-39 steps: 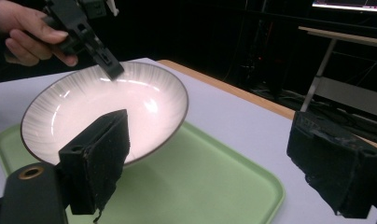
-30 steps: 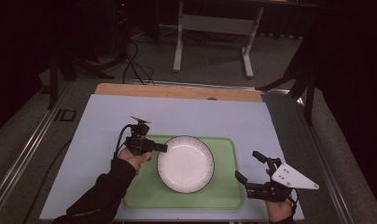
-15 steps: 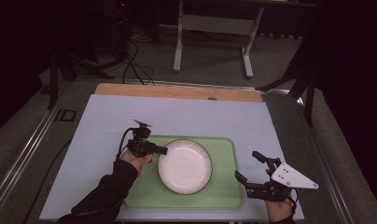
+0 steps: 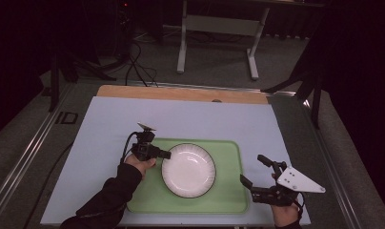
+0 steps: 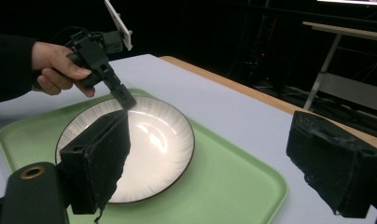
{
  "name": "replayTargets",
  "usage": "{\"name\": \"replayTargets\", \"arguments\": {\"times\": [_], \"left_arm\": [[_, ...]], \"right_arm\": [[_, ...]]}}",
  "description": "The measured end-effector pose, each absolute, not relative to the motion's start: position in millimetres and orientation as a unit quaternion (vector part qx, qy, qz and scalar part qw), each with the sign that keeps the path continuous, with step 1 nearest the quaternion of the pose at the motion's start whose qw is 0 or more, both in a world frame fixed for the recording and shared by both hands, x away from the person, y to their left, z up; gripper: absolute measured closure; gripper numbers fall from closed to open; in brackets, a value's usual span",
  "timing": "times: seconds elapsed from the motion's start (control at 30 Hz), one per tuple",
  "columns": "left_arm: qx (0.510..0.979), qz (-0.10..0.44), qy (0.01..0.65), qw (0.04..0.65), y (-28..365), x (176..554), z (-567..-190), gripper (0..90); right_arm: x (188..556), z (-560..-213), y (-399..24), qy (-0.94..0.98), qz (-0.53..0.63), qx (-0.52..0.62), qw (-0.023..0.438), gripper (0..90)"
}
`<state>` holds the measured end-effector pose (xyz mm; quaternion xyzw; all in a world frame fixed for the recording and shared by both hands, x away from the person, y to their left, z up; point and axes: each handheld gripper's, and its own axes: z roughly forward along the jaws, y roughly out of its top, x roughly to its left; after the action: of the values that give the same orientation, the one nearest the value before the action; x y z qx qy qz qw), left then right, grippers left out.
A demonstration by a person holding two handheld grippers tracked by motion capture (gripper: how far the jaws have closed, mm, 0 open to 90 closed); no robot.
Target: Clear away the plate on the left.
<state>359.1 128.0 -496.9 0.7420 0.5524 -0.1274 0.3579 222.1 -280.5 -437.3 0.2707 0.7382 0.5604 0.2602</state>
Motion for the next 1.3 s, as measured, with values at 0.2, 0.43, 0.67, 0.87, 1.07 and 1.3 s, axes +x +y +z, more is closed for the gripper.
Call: {"name": "replayTargets", "arguments": {"times": [0.2,0.43,0.67,0.87,1.07,1.3], "left_arm": [[0.735,-0.138,0.558,0.361,130.0,362.2,-502.2,84.5],[0.737,-0.141,0.559,0.352,130.6,365.6,-509.9,84.4],[0.736,-0.149,0.556,0.355,133.8,369.6,-520.7,84.0],[0.751,-0.108,0.549,0.351,130.0,367.6,-513.0,74.8],[0.756,-0.091,0.548,0.346,135.6,366.7,-500.1,68.3],[0.774,-0.054,0.517,0.362,136.5,356.4,-474.5,60.7]], "right_arm": [[221.8,-437.3,-280.1,0.741,0.558,0.269,0.261,13.3],[221.9,-437.6,-279.6,0.741,0.557,0.269,0.260,13.3],[222.1,-437.8,-279.3,0.743,0.556,0.270,0.258,13.3],[222.1,-437.9,-279.5,0.744,0.556,0.269,0.257,13.3],[222.5,-438.1,-280.2,0.744,0.556,0.270,0.256,13.3],[222.7,-438.8,-279.3,0.744,0.554,0.272,0.255,13.3]]}}
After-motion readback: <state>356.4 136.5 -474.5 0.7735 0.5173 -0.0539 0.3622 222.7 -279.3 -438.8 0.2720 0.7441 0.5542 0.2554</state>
